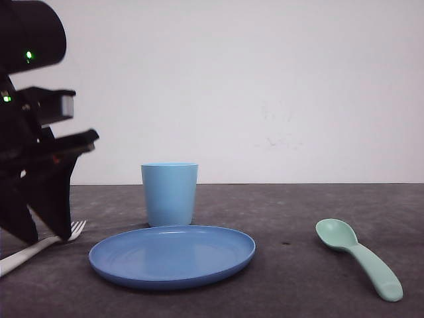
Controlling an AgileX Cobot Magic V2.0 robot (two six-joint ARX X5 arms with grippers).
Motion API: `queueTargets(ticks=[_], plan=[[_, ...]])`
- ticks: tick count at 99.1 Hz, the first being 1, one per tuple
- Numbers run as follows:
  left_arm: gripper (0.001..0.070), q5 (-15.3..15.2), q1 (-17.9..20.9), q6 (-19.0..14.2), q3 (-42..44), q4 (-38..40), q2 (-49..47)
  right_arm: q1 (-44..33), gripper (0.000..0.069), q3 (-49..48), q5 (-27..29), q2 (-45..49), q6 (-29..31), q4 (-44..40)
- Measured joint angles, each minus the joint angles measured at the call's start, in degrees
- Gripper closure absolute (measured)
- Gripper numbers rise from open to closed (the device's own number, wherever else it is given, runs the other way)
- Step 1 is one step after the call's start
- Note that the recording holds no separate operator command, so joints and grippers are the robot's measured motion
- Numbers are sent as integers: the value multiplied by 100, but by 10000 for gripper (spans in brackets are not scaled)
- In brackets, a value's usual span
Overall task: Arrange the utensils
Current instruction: 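Lower the left gripper onto the white fork and grasp it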
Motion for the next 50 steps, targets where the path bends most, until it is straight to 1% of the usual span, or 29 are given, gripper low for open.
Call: queueTargets(ticks=[7, 19, 28, 40, 50], plan=[[497, -4, -2, 0, 2, 0, 94, 0, 217, 0, 0, 0, 0, 0], [546, -59, -2, -46, 7, 15, 175, 0, 218, 0, 0, 0, 0, -7], [569, -83, -2, -83, 26, 39, 210, 0, 217, 0, 0, 0, 0, -11], [662, -116, 0, -129, 46, 42, 212, 0, 217, 0, 0, 0, 0, -15], [670, -120, -7, -144, 72, 9, 203, 0, 218, 0, 0, 0, 0, -15]])
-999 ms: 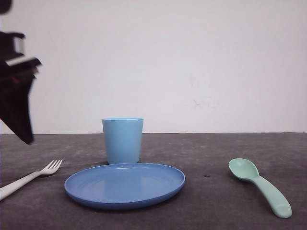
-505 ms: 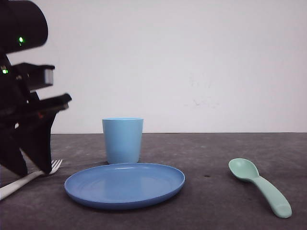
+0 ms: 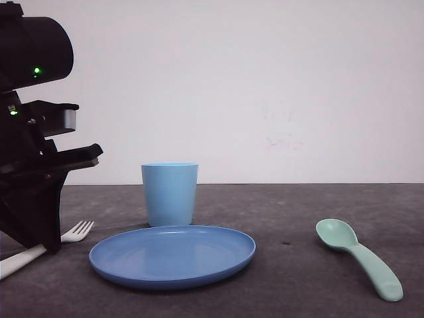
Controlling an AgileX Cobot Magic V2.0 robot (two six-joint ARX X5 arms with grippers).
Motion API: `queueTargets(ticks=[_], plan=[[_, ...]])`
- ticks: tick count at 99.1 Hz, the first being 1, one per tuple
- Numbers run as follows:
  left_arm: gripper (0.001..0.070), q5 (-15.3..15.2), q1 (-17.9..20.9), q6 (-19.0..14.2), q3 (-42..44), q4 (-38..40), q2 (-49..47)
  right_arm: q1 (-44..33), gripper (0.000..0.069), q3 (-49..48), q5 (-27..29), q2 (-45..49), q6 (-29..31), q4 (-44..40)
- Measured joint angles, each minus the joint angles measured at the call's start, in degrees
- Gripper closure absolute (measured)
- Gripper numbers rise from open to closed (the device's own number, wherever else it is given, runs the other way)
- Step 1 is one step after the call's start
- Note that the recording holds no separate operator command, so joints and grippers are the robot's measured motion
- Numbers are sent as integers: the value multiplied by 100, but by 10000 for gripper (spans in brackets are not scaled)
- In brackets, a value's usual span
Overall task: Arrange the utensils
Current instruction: 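Lower the left gripper onto the white fork and grasp it, then lift the fork with the left gripper and drop it into the blue cup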
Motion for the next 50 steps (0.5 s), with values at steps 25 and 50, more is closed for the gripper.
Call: queueTargets(ticks=[25, 50], plan=[[670, -199, -4, 0, 476, 354, -905, 0, 217, 0, 0, 0, 0, 0], [670, -487, -83, 2, 509, 2216, -1790, 0, 218, 0, 4, 0, 0, 42]])
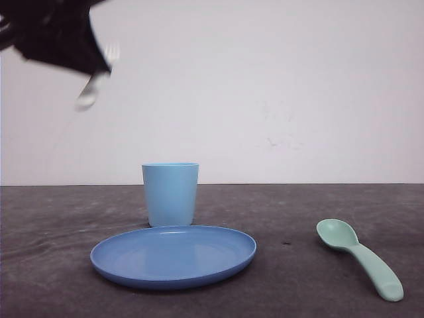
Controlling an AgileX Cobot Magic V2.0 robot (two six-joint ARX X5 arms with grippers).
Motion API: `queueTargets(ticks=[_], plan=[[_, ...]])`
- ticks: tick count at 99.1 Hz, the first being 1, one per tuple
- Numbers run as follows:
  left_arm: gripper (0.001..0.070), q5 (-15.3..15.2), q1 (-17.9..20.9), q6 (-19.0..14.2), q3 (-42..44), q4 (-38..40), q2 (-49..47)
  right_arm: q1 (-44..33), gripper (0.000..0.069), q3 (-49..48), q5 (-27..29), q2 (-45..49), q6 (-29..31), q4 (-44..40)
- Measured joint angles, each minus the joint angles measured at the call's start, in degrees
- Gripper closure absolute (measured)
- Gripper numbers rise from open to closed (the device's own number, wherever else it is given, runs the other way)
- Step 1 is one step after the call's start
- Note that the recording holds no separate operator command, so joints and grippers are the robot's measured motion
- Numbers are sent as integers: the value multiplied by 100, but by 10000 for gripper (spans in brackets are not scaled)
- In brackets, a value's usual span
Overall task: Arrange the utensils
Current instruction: 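Lift the fork with the left gripper and drop it into the blue cup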
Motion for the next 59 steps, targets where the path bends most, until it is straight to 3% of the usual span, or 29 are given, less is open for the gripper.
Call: queueTargets(ticks=[15, 35, 59], plan=[[670, -122, -127, 28, -2, 820, 291, 0, 218, 0, 22, 0, 0, 114], [670, -201, -424, 332, -2, 2081, 1067, 0, 217, 0, 24, 0, 0, 334], [670, -389, -671, 645, -2, 2776, 2026, 0, 217, 0, 28, 0, 0, 385]])
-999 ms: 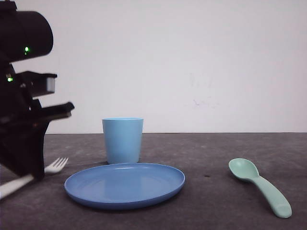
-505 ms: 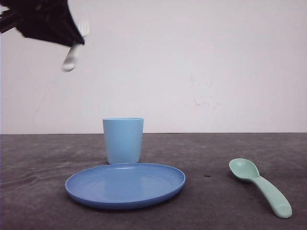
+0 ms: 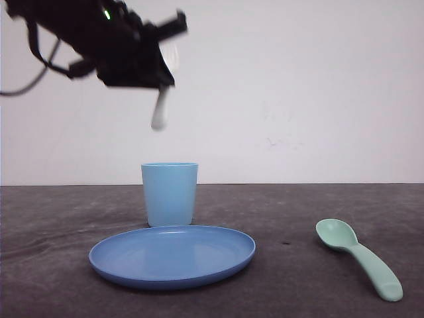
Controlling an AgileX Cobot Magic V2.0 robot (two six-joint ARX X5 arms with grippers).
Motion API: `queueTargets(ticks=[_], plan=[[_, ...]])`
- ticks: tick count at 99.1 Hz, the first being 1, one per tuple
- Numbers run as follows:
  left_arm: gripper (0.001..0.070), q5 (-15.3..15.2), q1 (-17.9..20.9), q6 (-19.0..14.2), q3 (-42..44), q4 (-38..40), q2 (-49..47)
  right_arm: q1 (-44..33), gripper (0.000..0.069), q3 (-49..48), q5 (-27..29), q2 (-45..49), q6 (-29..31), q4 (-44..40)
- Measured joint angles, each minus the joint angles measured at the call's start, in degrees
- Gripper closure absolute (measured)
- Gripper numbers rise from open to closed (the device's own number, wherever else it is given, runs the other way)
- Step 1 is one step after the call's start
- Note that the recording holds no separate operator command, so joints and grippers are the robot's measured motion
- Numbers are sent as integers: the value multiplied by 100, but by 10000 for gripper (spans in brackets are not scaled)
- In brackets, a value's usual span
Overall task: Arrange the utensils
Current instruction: 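Lift the fork with the left gripper and drop it into the blue cup, then lower the right gripper onto the mint-green spoon and grasp it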
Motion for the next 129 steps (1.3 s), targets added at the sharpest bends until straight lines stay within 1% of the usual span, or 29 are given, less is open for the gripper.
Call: queueTargets(ticks=[25, 31, 41, 46, 54, 67, 77, 91, 111, 122, 129], plan=[[666, -17, -44, 22, -2, 20, 614, 0, 217, 0, 9, 0, -2, 2], [633, -15, -50, -9, -2, -20, 632, 0, 217, 0, 9, 0, -2, 0], [539, -17, -50, -31, -2, -81, 632, 0, 218, 0, 9, 0, -2, 0], [506, -17, -50, -35, -2, -125, 632, 0, 218, 0, 9, 0, -2, -2], [486, -17, -50, -46, -2, -157, 629, 2, 218, 0, 9, 0, -2, -13], [479, -22, -101, -66, -13, -354, 459, 144, 218, 0, -70, 0, 2, -94], [479, -22, -195, -63, -24, -527, -28, 402, 217, 0, -168, 2, 61, -264], [479, -20, -282, -63, -24, -933, -1088, 909, 217, 0, -273, 129, 339, -529], [479, -15, -468, -63, -24, -2608, -2664, 1803, 218, 2, -249, 693, 911, -765], [479, -13, -588, -72, -22, -3543, -3449, 2258, 218, 7, 17, 1204, 1215, -763], [479, -13, -643, -133, -24, -4050, -3888, 2518, 227, 9, 225, 1578, 1436, -763]])
